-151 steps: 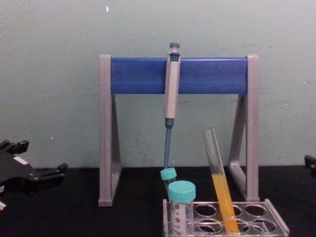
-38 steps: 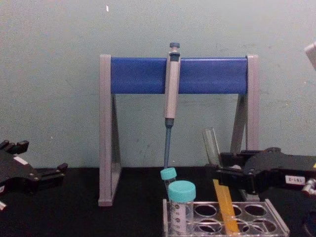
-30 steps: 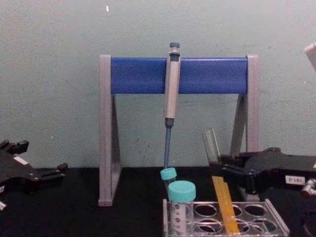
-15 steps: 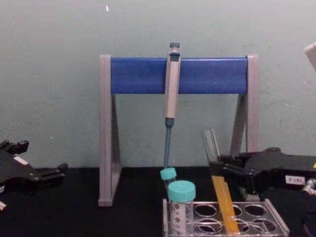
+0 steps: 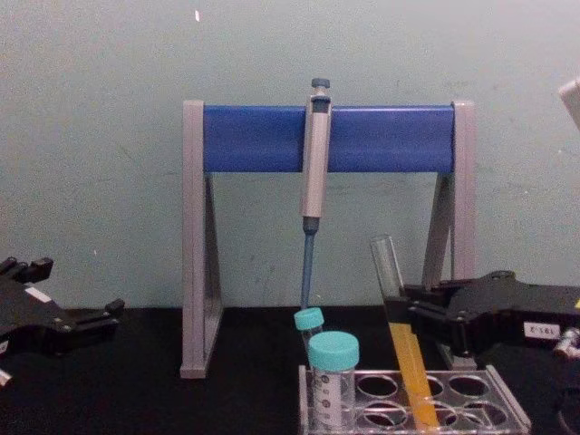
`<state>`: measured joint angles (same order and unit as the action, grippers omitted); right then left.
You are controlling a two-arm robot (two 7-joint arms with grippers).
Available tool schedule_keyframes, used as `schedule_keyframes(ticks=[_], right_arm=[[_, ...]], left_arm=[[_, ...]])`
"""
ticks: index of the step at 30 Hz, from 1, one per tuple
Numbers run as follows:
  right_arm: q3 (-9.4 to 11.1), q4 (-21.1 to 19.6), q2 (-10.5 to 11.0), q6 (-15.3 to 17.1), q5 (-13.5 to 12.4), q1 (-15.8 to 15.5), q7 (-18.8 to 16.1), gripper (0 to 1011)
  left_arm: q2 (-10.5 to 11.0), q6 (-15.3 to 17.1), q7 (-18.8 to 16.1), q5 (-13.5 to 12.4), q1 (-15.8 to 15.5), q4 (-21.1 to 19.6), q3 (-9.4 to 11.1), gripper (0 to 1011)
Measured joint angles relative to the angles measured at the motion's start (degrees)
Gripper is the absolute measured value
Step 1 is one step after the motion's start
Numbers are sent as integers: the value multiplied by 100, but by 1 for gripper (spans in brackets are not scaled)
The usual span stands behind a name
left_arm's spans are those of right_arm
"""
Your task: Pick up the test tube from the test tube rack, shake it, then place it back into the test tube rack.
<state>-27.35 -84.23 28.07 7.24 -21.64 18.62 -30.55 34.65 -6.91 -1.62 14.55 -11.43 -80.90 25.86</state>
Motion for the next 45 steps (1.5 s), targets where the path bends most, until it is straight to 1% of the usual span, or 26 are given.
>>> schedule_keyframes(ticks=[3,7,10,14,20,26,33,37,45], right_arm=[[6,2,2,-51,-3,-6,-4,204],[84,18,-5,-254,-109,-63,-44,204],[190,16,-7,-487,-289,-143,-129,204],[297,-13,3,-702,-473,-232,-222,204],[519,-130,77,-1275,-898,-441,-529,204],[652,-215,160,-1723,-1209,-566,-837,204],[718,-257,241,-2006,-1401,-616,-1042,204],[740,-266,259,-2093,-1438,-621,-1062,204],[758,-273,257,-2152,-1460,-600,-1053,204]], left_arm=[[0,0,0,0,-1,0,0,1001],[0,0,0,0,0,0,0,1001],[0,0,0,0,0,0,0,1001],[0,0,0,0,-1,0,0,1001],[0,0,0,0,0,0,0,1001],[0,0,0,0,0,0,0,1001],[0,0,0,0,0,0,0,1001],[0,0,0,0,0,0,0,1001],[0,0,0,0,0,0,0,1001]])
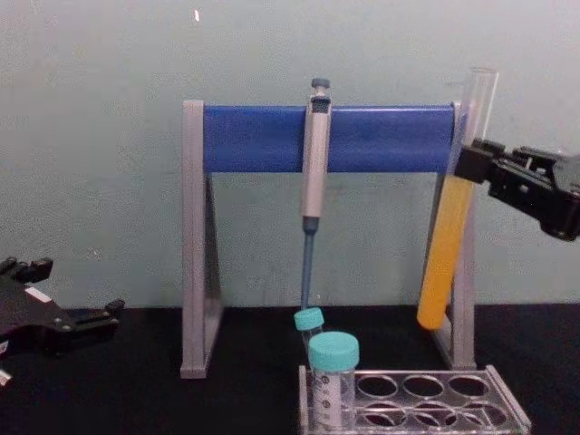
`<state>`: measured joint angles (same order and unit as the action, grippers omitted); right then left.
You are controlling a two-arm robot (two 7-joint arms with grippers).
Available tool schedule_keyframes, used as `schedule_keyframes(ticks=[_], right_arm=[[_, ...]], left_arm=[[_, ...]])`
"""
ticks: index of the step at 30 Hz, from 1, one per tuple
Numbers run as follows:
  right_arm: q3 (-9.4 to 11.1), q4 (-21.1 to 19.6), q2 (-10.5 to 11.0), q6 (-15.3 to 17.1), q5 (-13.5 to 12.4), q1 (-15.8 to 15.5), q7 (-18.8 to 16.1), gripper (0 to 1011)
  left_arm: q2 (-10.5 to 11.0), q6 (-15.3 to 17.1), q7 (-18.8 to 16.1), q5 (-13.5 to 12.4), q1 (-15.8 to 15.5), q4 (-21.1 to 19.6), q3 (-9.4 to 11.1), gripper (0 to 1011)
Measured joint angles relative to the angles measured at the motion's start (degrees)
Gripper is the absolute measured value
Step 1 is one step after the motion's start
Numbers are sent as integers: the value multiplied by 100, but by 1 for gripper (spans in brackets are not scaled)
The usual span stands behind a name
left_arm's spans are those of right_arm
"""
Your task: Pick up the test tube from the test tube rack, shake it, then place it back into the test tube rack.
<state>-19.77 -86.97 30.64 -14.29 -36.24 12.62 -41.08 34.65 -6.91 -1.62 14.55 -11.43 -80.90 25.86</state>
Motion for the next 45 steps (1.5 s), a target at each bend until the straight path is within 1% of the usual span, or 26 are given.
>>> schedule_keyframes(ticks=[6,9,10,11,14,16,17,18,20,21,23,24,26,27,30,31,35,36,39,40,42,43,45], right_arm=[[-21,1,-30,-27,-18,48,-14,204],[-48,-4,-29,-40,-66,70,-105,204],[-68,-9,-14,-48,-119,81,-197,204],[-68,-9,-14,-48,-119,81,-197,204],[-100,-22,39,-51,-246,92,-401,204],[-132,-48,140,-51,-428,94,-670,204],[-132,-48,140,-51,-428,94,-670,204],[-139,-61,200,-45,-522,90,-800,204],[-145,-75,274,-28,-628,79,-937,204],[-151,-90,353,-9,-719,64,-1059,204],[-152,-107,444,9,-788,38,-1152,204],[-152,-121,528,18,-822,10,-1205,204],[-149,-127,608,25,-838,-17,-1229,204],[-140,-129,682,28,-839,-45,-1227,204],[-121,-128,768,29,-805,-87,-1158,204],[-101,-116,806,29,-765,-107,-1066,204],[-45,-55,835,23,-622,-120,-827,204],[-27,-25,821,14,-562,-108,-722,204],[-5,15,779,-1,-462,-73,-582,204],[3,41,733,-8,-382,-36,-474,204],[11,70,676,-15,-307,4,-371,204],[14,102,611,-19,-231,51,-276,204],[15,134,558,-20,-165,93,-202,204]], left_arm=[[0,0,0,0,0,0,0,1001],[0,0,0,0,0,0,0,1001],[0,0,0,0,0,0,0,1001],[0,0,0,0,0,0,0,1001],[0,0,0,0,0,0,0,1001],[0,0,0,0,0,0,0,1002],[0,0,0,0,0,0,0,1001],[0,0,0,0,0,0,0,1001],[0,0,0,0,0,0,0,1001],[0,0,0,0,0,0,0,1001],[0,0,0,0,0,0,0,1001],[0,0,0,0,0,0,0,1001],[0,0,0,0,0,0,0,1001],[0,0,0,0,0,0,0,1001],[0,0,0,0,0,0,0,1001],[0,0,0,0,0,0,0,1001],[0,0,0,0,0,0,0,1001],[0,0,0,0,0,0,0,1001],[0,0,0,0,0,0,0,1002],[0,0,0,0,0,0,0,1002],[0,0,0,0,0,0,0,1001],[0,0,0,0,0,0,0,1001],[0,0,0,0,0,0,0,1001]])
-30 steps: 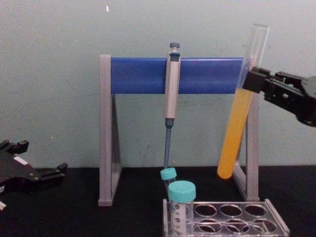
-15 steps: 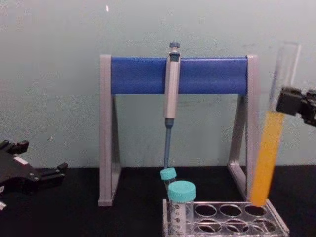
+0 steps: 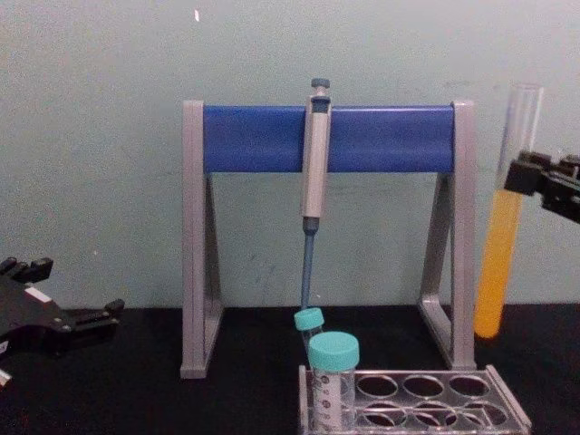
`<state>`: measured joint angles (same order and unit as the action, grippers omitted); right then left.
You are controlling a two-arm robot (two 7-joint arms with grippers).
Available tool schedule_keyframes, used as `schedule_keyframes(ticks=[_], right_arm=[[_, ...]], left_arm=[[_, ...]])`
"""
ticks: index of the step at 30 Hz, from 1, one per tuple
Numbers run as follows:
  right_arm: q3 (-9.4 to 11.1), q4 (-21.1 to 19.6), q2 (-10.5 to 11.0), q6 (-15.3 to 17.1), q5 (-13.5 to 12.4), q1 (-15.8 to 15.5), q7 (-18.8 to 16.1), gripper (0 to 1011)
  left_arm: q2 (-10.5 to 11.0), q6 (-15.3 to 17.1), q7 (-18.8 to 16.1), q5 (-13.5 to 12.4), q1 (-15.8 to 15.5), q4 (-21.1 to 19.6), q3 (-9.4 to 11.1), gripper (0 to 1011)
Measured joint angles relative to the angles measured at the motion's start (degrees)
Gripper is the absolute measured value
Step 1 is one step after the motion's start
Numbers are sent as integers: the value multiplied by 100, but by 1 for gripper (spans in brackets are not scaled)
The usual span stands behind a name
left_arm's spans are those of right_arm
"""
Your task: Pick up the test tube from the test tube rack, shake it, then place it back into the test tube rack.
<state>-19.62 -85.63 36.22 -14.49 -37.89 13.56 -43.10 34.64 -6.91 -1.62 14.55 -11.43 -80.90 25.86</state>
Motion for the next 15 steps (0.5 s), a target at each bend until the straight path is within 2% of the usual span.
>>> schedule_keyframes(ticks=[6,15], right_arm=[[-35,125,-247,19,182,196,156,204],[-150,168,-443,97,173,354,35,204]], left_arm=[[0,0,0,0,0,0,0,1001],[0,0,0,0,0,0,0,1001]])
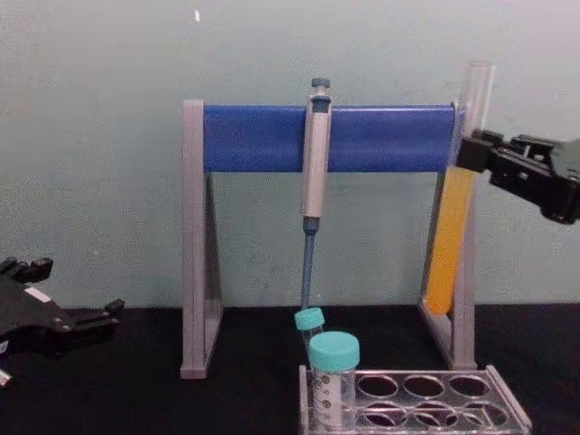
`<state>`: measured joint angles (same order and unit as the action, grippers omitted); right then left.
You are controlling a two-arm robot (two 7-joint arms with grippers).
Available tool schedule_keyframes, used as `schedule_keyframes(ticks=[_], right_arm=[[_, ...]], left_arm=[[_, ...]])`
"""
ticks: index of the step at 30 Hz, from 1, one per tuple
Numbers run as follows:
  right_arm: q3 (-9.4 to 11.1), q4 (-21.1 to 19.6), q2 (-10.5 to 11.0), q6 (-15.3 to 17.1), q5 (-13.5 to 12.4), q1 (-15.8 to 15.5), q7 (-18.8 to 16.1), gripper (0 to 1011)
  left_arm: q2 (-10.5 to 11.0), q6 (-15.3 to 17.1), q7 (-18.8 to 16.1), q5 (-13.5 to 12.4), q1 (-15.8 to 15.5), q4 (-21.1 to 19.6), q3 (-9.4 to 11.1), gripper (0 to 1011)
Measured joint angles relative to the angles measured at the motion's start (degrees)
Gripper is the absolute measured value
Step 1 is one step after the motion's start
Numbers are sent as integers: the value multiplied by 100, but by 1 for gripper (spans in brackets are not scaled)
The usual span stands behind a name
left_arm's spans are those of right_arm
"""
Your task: Pick up the test tube from the test tube rack, shake it, then place it back into the test tube rack.
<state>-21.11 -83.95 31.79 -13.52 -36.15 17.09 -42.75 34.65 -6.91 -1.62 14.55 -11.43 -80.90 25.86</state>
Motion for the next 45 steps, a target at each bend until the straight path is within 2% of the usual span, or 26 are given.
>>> schedule_keyframes(ticks=[8,13,16,22,26,32,35,45], right_arm=[[-70,-132,55,130,-284,-30,-303,204],[-71,-232,191,202,-516,-121,-490,204],[-40,-307,368,220,-643,-232,-598,204],[50,-361,587,201,-709,-360,-608,204],[115,-337,644,134,-625,-388,-463,204],[135,-225,565,95,-413,-300,-208,204],[114,-120,441,100,-267,-179,-57,204],[-15,66,110,172,-97,104,76,204]], left_arm=[[0,0,0,0,0,0,0,1001],[0,0,0,0,0,0,0,1001],[0,0,0,0,0,0,0,1001],[0,0,0,0,0,0,0,1001],[0,0,0,0,0,0,0,1001],[0,0,0,0,0,0,0,1001],[0,0,0,0,0,0,0,1001],[0,0,0,0,0,0,0,1001]])
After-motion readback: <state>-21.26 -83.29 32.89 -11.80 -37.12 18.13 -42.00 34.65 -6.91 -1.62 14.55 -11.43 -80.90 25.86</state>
